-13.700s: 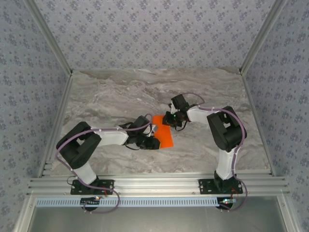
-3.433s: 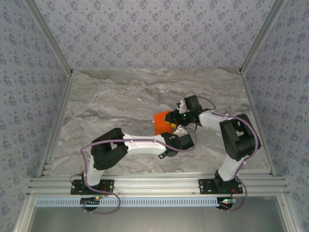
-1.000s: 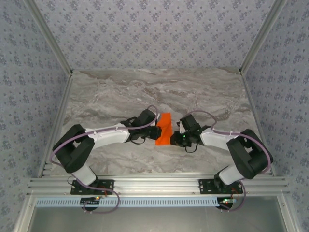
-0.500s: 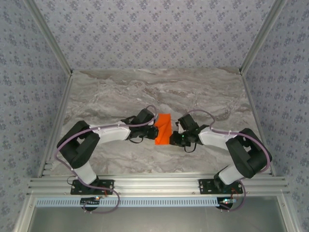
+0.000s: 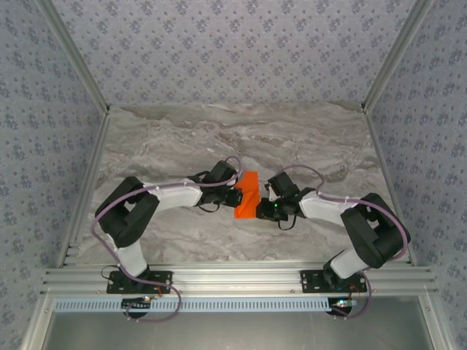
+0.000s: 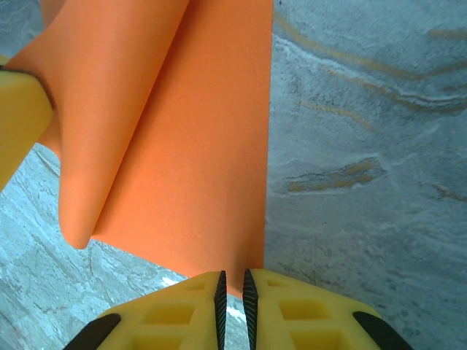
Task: Fold a paper plane with a square sheet of paper (fold left side to right side)
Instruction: Fold the triangle a second time at the center of the table.
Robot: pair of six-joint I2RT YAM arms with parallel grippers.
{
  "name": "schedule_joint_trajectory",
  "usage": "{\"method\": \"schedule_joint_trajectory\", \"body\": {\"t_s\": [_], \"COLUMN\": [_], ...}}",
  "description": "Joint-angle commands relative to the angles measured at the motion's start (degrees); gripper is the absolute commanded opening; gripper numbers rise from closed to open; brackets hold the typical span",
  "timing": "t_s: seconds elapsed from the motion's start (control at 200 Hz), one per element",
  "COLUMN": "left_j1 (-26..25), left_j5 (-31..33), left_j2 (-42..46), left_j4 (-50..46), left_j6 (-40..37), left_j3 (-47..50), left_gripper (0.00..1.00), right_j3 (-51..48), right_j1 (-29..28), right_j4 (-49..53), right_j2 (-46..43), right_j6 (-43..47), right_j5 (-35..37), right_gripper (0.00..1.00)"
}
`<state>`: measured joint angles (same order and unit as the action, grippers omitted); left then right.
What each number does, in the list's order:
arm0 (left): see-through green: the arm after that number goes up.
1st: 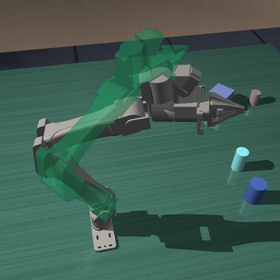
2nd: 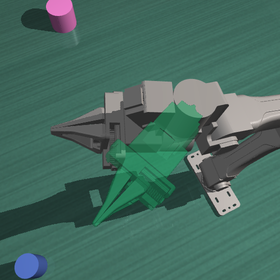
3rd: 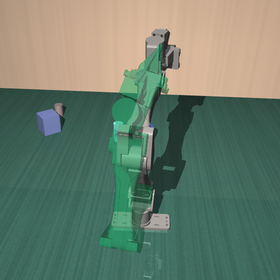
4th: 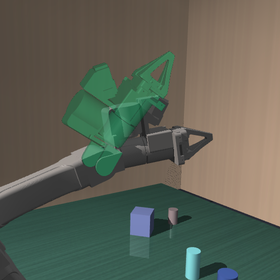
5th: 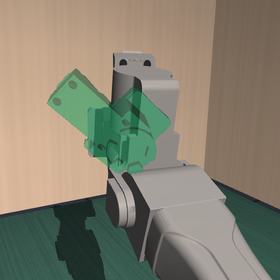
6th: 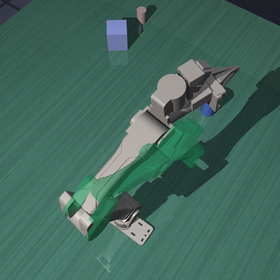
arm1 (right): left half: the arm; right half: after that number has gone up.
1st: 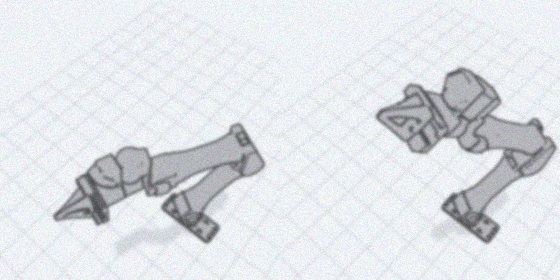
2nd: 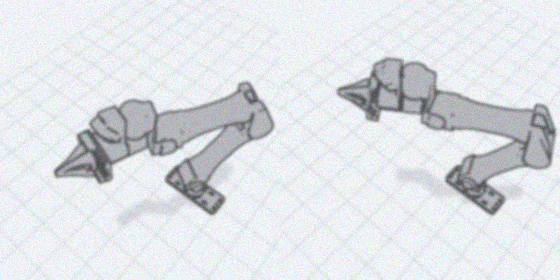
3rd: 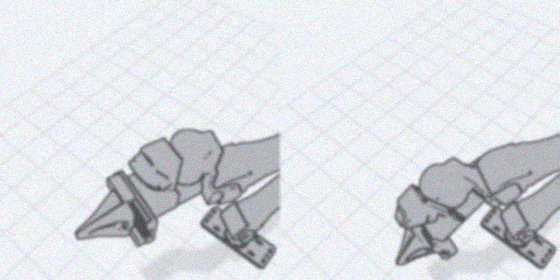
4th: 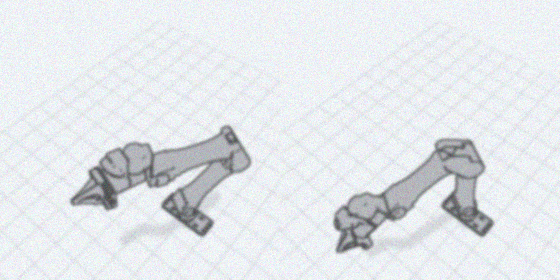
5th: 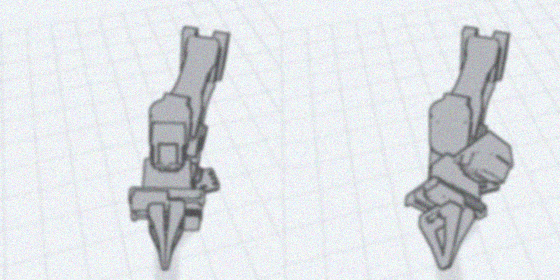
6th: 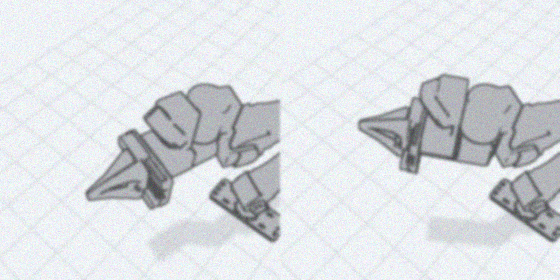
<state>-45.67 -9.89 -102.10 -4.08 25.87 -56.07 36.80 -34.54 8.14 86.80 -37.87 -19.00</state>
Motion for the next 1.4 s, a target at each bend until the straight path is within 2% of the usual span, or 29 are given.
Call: {"method": "schedule_joint_trajectory", "body": {"t_s": [0.0,0.53,1.399], "left_j1": [0.66,1.15,1.33], "left_j5": [-1.12,-0.88,0.25], "left_j2": [-1.31,-4.14,-4.05], "left_j4": [-1.26,-2.5,-2.99], "left_j6": [-1.85,-2.75,-2.66], "left_j3": [-2.65,-4.42,-5.08], "left_gripper": [0.11,0.12,0.13], "right_j3": [0.01,0.03,0.06], "right_j1": [-0.6,-0.63,-0.75], "right_j4": [4.24,4.91,5.21], "right_j2": [1.7,1.83,2.55], "right_j6": [1.15,1.31,1.34], "right_j5": [2.29,2.38,2.33], "right_gripper": [0.2,0.2,0.2]}}
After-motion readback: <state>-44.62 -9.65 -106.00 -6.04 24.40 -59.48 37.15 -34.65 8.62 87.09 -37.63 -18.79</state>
